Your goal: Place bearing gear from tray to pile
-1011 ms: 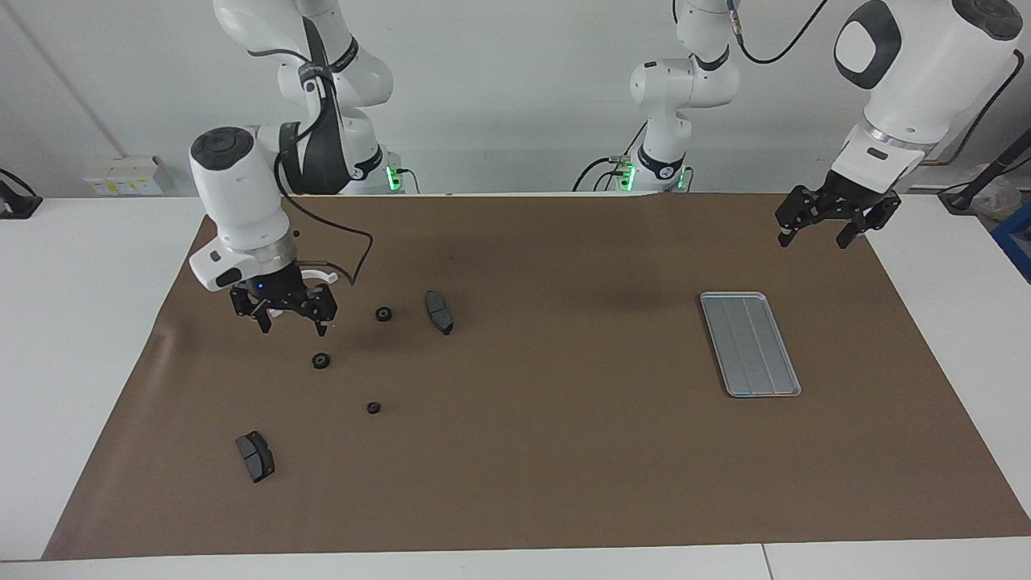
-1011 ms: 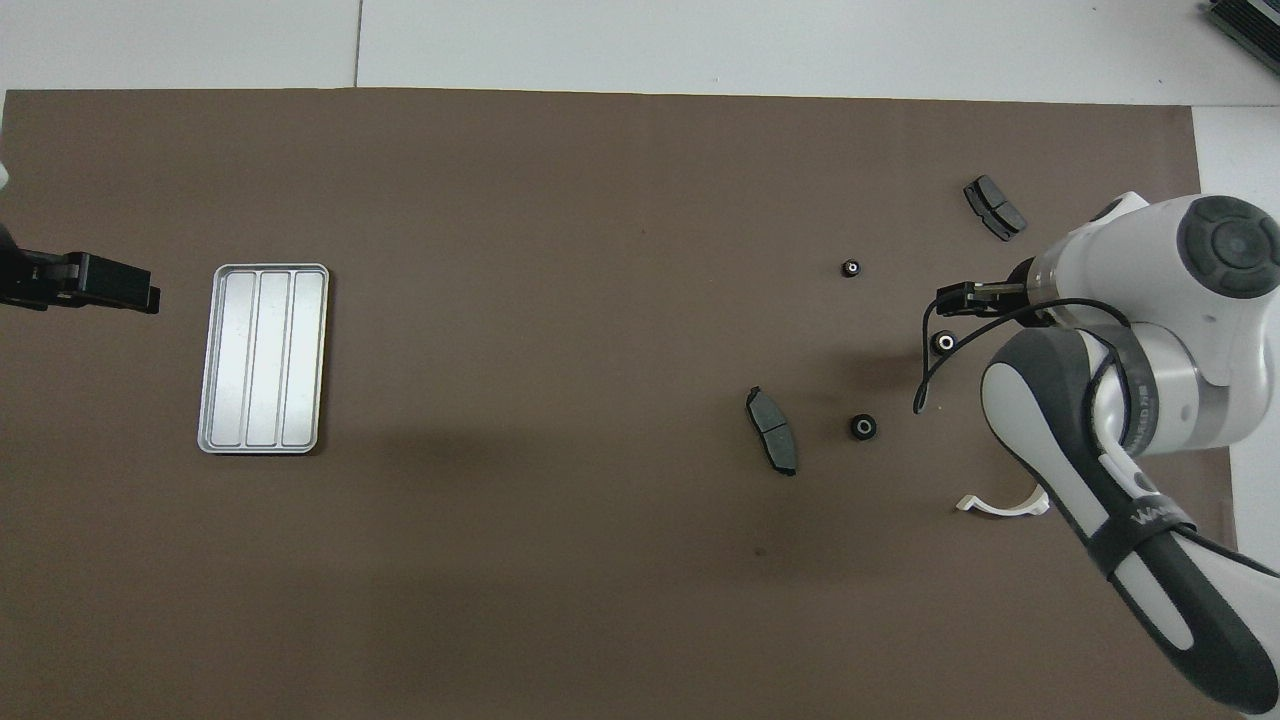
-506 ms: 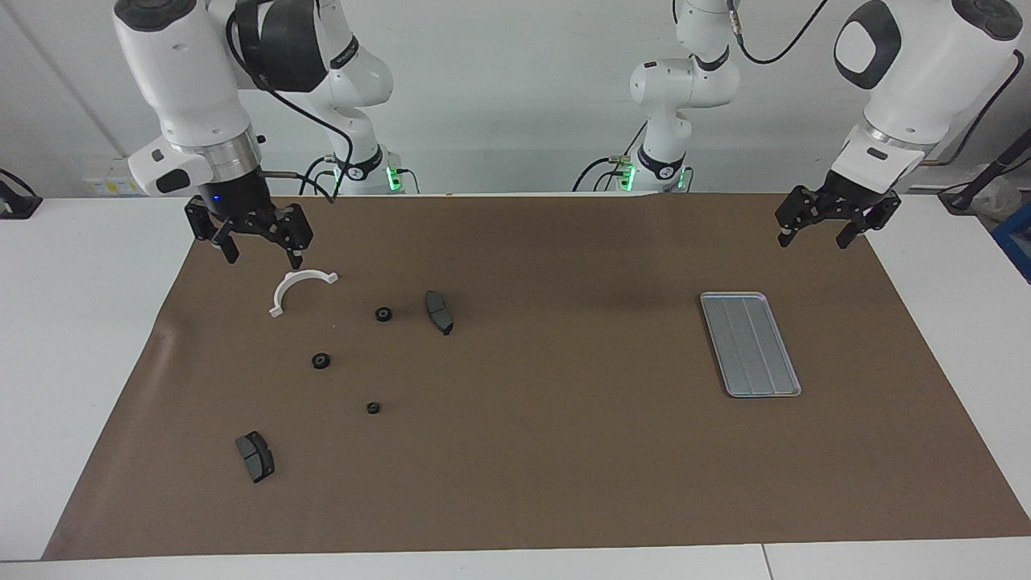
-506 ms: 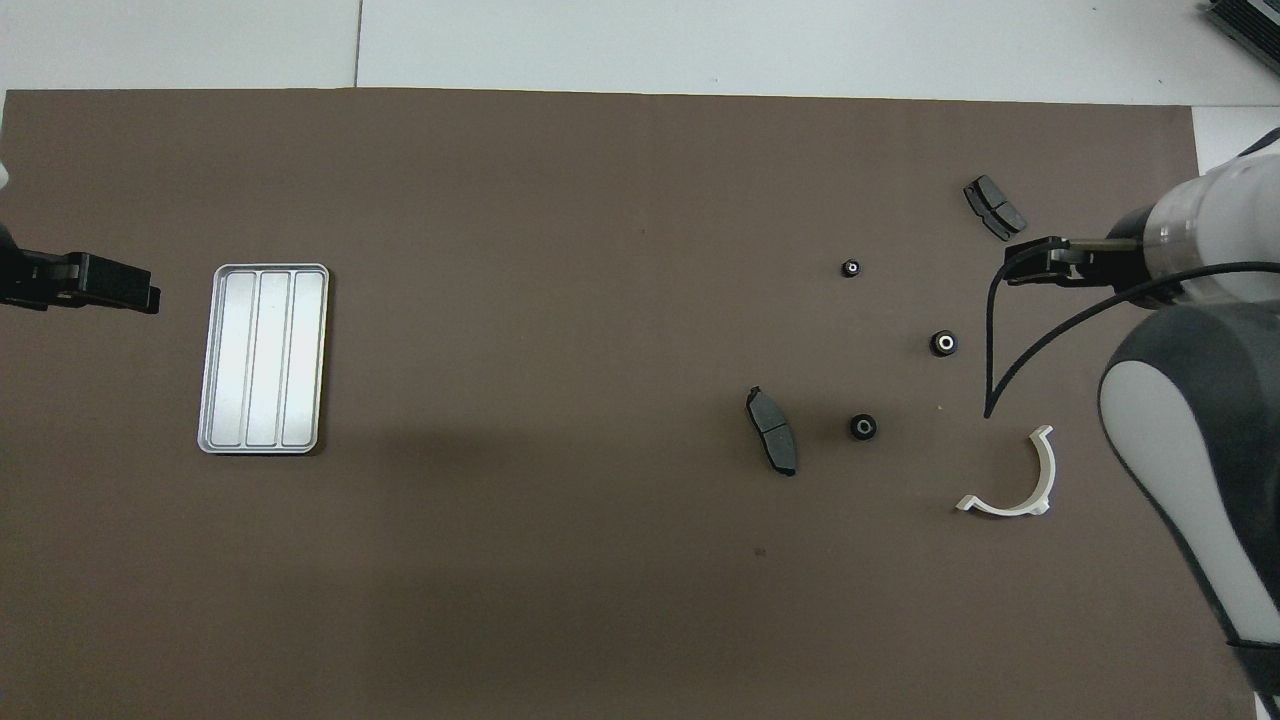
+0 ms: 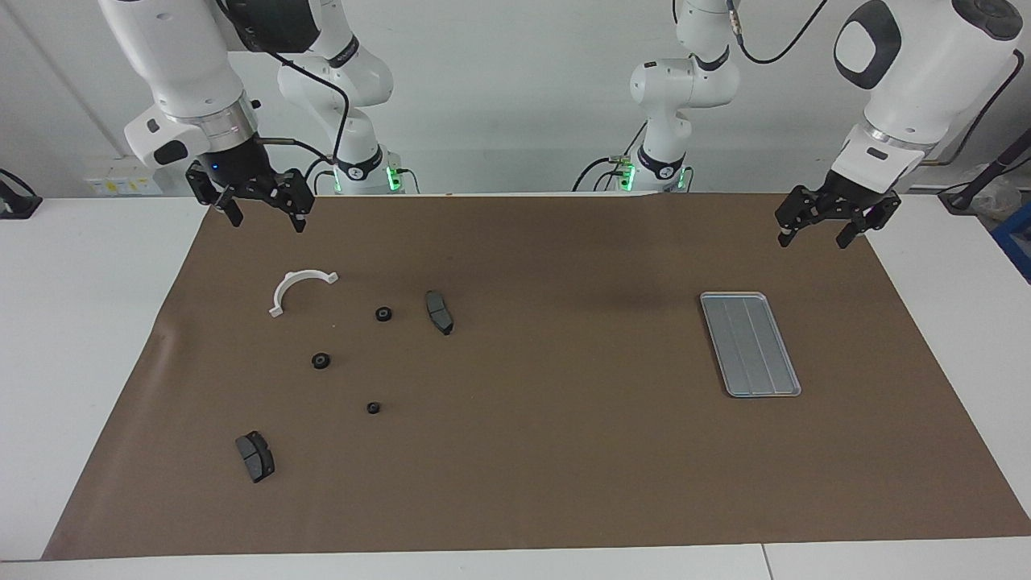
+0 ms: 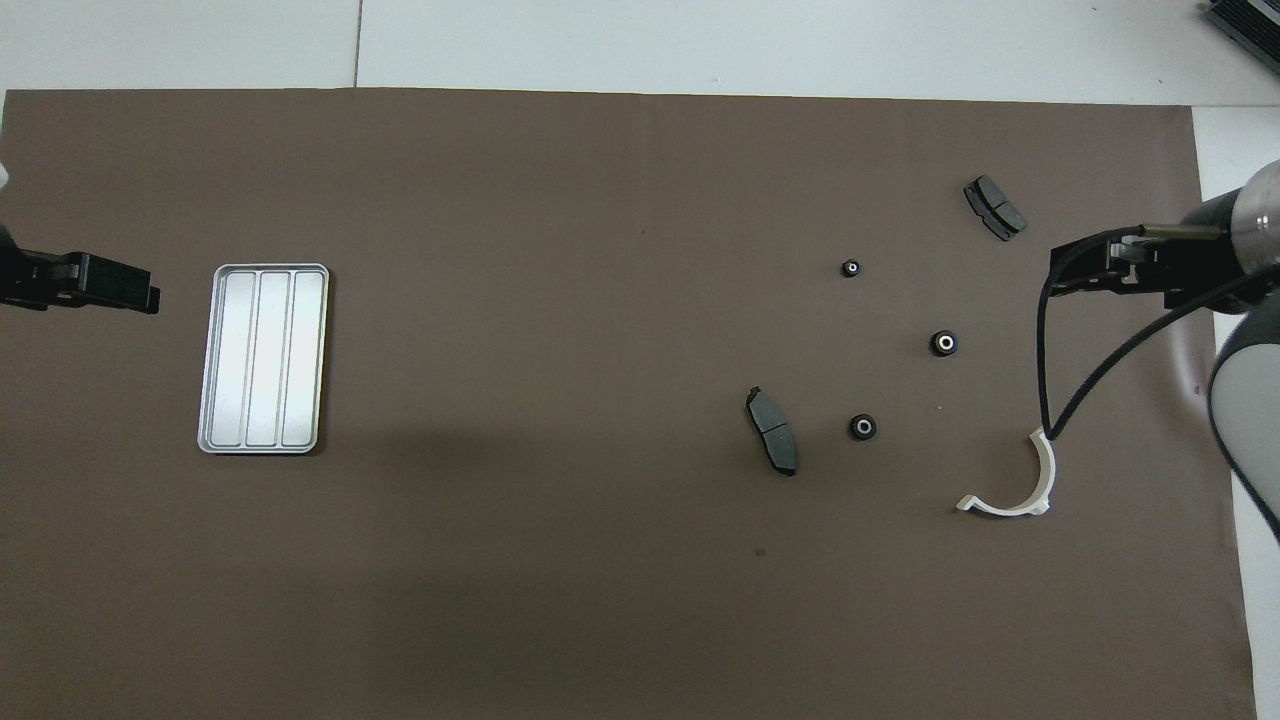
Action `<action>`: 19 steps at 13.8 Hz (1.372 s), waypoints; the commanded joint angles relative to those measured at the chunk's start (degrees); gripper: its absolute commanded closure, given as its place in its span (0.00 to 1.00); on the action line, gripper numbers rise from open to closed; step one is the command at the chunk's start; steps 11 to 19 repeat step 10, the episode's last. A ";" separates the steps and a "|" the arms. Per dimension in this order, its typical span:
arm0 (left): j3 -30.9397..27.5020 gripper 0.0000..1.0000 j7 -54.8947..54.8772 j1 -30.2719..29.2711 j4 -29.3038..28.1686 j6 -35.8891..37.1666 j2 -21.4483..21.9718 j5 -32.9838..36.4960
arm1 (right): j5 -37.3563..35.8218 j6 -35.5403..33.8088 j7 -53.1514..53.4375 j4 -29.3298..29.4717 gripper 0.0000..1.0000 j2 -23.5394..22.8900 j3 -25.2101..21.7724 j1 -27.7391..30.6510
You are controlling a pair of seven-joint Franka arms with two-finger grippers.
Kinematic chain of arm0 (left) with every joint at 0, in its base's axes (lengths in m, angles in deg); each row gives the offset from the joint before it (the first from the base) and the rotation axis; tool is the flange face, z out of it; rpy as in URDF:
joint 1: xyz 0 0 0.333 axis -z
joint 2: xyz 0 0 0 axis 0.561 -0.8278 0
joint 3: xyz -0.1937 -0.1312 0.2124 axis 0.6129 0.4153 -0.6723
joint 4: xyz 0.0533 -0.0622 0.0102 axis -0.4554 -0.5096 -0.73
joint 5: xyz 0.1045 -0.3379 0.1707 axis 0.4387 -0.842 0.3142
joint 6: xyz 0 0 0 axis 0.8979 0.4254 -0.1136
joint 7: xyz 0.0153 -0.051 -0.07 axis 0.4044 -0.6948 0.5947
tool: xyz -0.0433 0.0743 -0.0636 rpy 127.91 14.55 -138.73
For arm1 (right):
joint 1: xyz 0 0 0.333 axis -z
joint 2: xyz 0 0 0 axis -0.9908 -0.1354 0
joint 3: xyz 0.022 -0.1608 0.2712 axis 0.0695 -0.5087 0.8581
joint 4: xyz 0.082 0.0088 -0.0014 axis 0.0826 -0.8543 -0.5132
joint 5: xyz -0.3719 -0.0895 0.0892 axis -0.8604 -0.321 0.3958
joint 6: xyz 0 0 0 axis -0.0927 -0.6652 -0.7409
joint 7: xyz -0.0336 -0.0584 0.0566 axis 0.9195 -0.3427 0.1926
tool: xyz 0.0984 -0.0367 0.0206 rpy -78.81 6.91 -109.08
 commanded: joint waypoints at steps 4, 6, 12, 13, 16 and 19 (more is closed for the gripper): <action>-0.23 0.00 -0.12 0.26 -1.51 0.24 1.52 0.92 | 1.22 1.94 -0.39 -4.90 0.00 2.87 0.30 0.21; -0.23 0.00 -0.12 0.26 -1.51 0.24 1.52 0.92 | 1.22 1.94 -0.39 -4.90 0.00 2.87 0.30 0.12; -0.32 0.00 -0.12 0.26 -1.51 0.24 1.52 0.92 | 1.30 2.03 -0.39 -4.90 0.00 2.87 0.30 0.12; -0.32 0.00 -0.12 0.26 -1.51 0.24 1.52 0.92 | 1.30 2.03 -0.39 -4.90 0.00 2.87 0.30 0.12; -0.32 0.00 -0.12 0.26 -1.51 0.24 1.52 0.92 | 1.30 2.03 -0.39 -4.90 0.00 2.87 0.30 0.12; -0.32 0.00 -0.12 0.26 -1.51 0.24 1.52 0.92 | 1.30 2.03 -0.39 -4.90 0.00 2.87 0.30 0.12</action>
